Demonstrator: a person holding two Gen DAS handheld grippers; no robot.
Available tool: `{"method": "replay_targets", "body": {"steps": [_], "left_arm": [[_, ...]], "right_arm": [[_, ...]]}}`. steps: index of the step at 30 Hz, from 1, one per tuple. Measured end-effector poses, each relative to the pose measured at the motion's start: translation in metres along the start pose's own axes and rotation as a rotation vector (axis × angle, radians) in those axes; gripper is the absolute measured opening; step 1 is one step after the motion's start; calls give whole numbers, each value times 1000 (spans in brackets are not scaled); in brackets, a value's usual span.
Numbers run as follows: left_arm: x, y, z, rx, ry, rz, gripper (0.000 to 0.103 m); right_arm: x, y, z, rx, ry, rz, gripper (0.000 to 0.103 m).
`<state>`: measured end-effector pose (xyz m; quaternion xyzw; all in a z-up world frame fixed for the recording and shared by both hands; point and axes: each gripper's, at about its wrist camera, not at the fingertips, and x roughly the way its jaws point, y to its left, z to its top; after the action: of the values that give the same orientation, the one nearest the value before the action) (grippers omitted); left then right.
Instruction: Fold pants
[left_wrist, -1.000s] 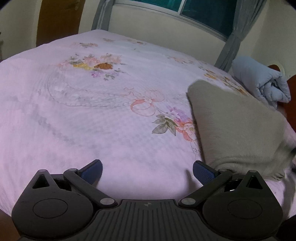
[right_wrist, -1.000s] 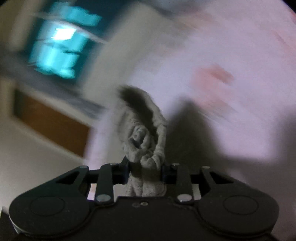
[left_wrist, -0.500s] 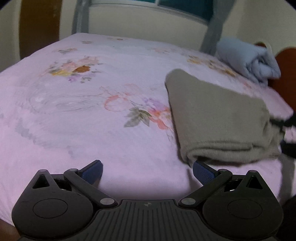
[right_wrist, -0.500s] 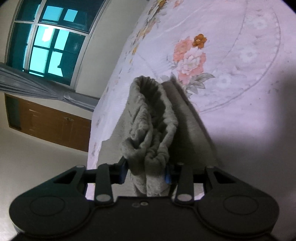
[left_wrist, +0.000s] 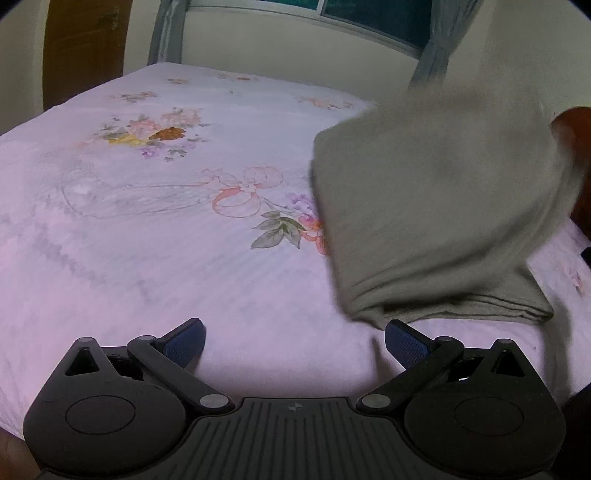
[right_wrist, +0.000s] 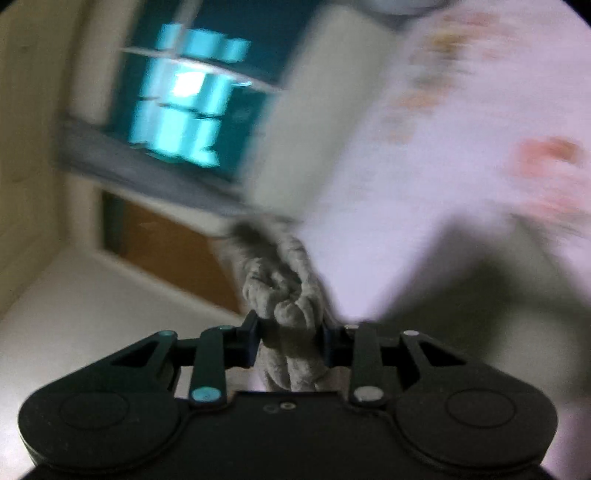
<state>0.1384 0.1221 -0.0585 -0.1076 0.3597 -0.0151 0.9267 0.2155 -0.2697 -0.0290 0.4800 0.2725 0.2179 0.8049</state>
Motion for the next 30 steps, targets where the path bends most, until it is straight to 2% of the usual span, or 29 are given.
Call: {"method": "replay_targets", "body": {"steps": [2,4,9,21,26,28,29,30], "left_arm": [[1,1,0,-11,1,-6,103],[3,0,0,-8,11,0,103],[11,-8,3,41,42,29,103],[12,-7,3,27,37,22,103],[11,-5,2,17,32,17,103],[10,-5,2,16,31,18,103],[11,-6,2,16,33,18,103],[11,-6,2,16,34,18,103]], "right_arm": [[8,-71,-13,175,95,-234,20],[-3,-101,-23,222,52,-184,18],[0,-78,-14,149,66,-207,21],[-3,-62,-16,105,81,-218,21],[-24,-35,-14,40,32,-122,21],[-29,-48,-16,37,19,-184,21],[-28,-64,-17,70,31,-262,21],[-30,-80,-18,123,29,-266,21]]}}
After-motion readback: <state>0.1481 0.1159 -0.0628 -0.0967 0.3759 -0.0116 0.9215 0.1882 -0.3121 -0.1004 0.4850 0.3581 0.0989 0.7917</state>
